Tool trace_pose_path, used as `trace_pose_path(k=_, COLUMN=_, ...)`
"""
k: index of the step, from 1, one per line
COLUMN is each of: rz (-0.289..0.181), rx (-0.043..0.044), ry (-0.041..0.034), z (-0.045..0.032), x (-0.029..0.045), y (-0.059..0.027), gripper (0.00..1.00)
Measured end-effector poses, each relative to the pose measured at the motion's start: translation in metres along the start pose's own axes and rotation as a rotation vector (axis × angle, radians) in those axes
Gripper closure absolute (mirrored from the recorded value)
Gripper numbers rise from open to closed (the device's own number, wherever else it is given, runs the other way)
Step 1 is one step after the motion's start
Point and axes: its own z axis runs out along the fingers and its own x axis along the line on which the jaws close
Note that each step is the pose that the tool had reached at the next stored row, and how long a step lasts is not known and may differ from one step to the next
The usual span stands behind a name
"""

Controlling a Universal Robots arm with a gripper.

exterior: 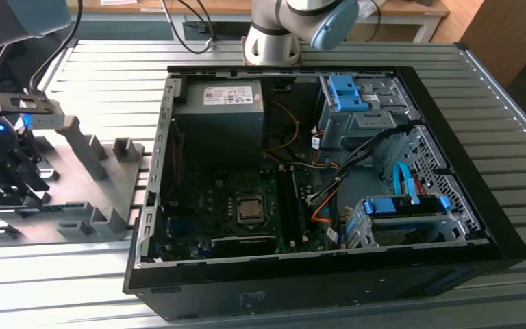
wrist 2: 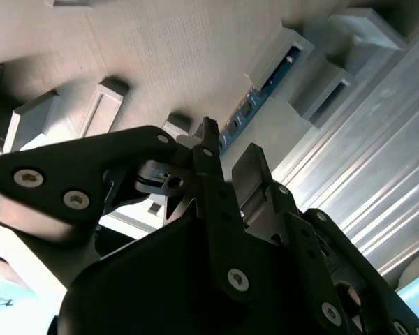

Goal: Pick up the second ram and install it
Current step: 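Pick up the second ram and move it above second insertion slot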

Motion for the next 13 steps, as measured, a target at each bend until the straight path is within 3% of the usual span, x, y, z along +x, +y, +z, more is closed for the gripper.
trace_pose_path(k=5, rz=-0.023, rx=0.0000, ry=-0.0143, z=0.0058, x=0.0008, y=-0.0002, gripper=0.65)
trace_pose_path(k=13, rz=-0.025, rx=0.0000, ry=-0.0154, z=0.0202, x=0.0086, y=0.0010, gripper=0.65)
